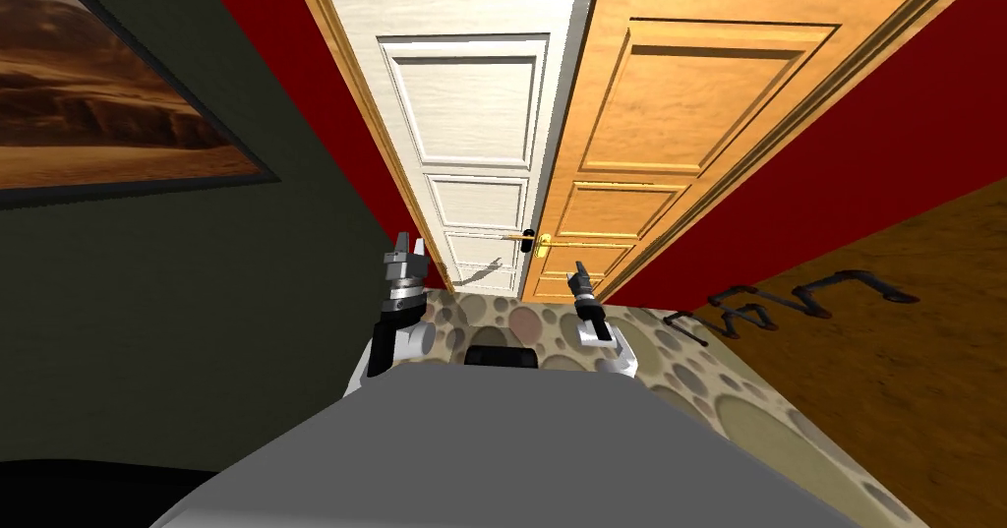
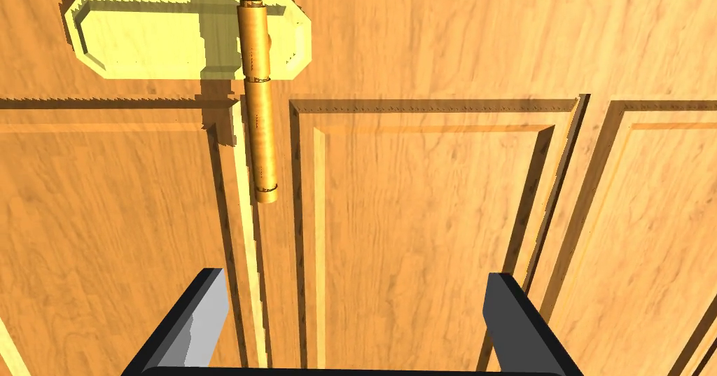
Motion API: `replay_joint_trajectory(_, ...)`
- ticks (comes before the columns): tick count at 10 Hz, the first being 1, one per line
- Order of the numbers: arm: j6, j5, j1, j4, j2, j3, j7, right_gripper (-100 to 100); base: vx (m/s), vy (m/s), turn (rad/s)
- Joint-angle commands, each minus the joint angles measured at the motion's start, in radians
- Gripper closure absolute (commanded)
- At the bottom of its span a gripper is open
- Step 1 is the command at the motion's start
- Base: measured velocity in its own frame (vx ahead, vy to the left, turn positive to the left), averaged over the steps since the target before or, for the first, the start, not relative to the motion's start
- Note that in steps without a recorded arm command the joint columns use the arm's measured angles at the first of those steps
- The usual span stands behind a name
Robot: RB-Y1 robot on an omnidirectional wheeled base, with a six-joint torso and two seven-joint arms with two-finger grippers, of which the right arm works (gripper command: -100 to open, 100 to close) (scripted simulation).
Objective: Pull the door open
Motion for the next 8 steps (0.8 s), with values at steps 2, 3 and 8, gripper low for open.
replay_joint_trajectory(2, 0.01, 0.02, -0.027, 0.06, -0.006, -0.013, -0.022, -100, 0.152, 0.004, 0.072)
replay_joint_trajectory(3, 0.012, 0.024, -0.034, 0.075, -0.008, -0.016, -0.028, -100, 0.145, -0.004, 0.074)
replay_joint_trajectory(8, 0.025, 0.057, -0.079, 0.179, -0.023, -0.04, -0.07, -100, 0.167, -0.003, 0.072)
